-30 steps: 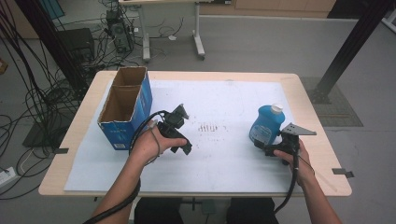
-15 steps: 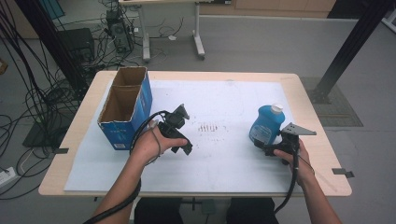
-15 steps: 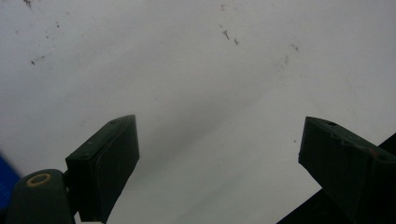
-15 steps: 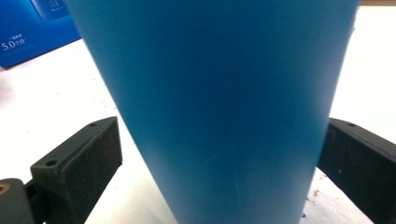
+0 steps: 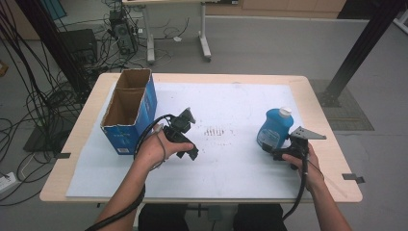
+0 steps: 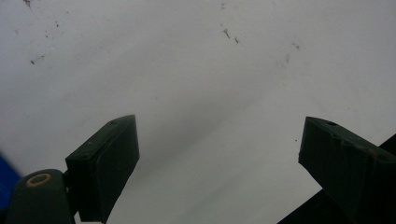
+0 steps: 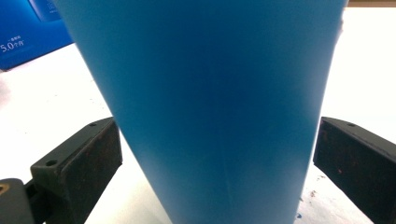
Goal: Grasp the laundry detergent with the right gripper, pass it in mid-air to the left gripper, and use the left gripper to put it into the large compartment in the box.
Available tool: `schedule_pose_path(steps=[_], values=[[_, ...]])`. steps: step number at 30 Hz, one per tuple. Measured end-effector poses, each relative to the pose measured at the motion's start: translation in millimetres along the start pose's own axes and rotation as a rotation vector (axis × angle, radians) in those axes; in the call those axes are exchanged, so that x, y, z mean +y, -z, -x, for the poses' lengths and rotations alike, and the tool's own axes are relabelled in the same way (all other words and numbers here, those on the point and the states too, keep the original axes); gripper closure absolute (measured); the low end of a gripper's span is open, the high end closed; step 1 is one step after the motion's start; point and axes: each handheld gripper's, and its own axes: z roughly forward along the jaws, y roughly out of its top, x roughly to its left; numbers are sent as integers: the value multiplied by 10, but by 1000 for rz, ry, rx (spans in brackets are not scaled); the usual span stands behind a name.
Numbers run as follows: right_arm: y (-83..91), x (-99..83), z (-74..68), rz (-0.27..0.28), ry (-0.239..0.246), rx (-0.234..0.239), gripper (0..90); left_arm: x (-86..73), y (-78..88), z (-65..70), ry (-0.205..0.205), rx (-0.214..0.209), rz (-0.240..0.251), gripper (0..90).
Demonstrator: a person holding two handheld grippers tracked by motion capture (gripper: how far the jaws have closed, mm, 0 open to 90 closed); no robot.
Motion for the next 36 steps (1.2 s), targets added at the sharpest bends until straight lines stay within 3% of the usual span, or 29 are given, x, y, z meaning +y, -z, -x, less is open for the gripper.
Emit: schedule_pose_path(steps=[36], values=[[4, 28, 2, 2, 11, -1, 10, -14, -2, -3, -2, -3, -1, 126]])
